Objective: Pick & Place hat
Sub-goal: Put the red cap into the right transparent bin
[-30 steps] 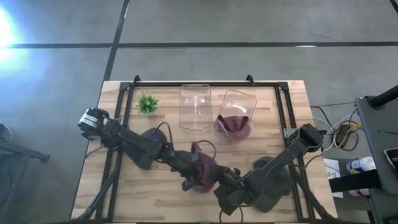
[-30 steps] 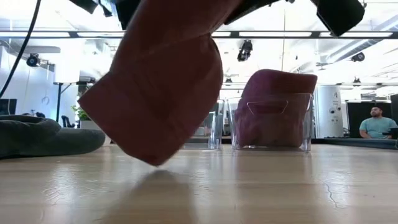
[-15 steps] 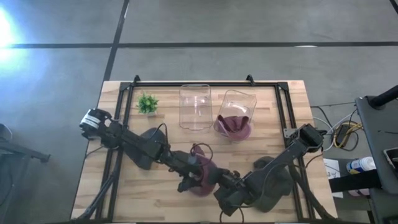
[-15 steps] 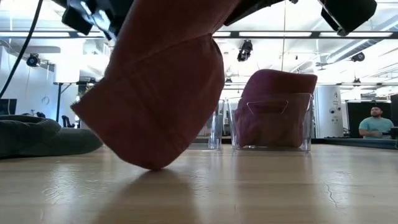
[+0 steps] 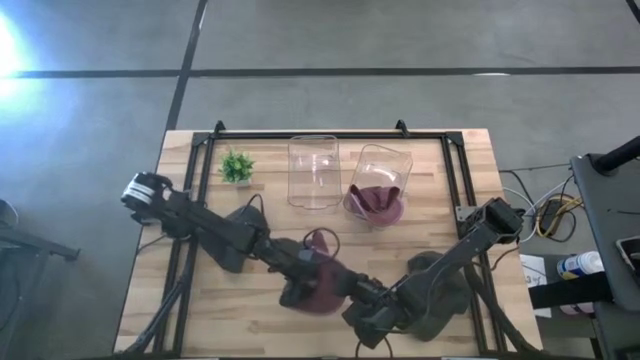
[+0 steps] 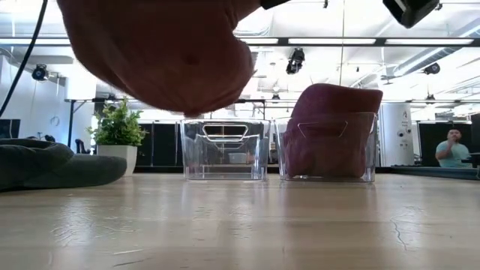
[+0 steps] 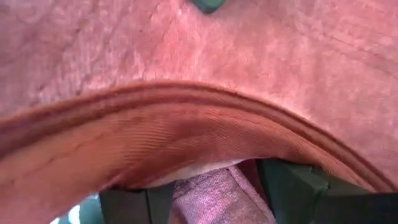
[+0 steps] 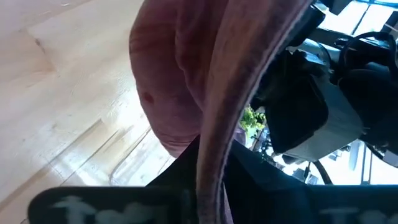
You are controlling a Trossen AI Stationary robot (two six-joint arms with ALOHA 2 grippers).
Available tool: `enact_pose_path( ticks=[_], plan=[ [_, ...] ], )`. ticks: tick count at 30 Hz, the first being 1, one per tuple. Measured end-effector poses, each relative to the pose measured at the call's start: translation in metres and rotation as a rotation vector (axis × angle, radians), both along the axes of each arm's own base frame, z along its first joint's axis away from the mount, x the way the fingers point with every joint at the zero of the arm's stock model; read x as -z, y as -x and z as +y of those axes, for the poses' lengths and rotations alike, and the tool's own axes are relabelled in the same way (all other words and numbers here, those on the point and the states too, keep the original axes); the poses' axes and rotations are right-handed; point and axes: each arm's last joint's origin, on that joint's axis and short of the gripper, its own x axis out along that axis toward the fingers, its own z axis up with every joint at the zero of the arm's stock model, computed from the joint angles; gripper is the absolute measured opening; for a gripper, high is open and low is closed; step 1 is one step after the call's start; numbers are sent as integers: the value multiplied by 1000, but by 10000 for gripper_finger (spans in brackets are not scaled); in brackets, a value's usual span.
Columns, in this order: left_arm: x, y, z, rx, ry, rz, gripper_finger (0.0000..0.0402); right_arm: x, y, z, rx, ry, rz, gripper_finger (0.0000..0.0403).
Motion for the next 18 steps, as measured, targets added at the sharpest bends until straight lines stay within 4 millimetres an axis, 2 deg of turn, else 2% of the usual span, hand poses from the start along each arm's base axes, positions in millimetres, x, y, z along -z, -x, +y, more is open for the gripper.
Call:
enact_pose_path(
  ticks=[4, 9, 18],
  plan=[
    [-3, 2, -1, -12, 40, 11, 210, 0, -1, 0, -3, -7, -10, 38],
    [3, -4, -3, -19, 41, 16, 210, -6, -13, -1, -35, -13, -69, 38],
    [-20, 20, 9, -149, 71, 167, 211, 1, -9, -4, 12, -31, -41, 38]
  ],
)
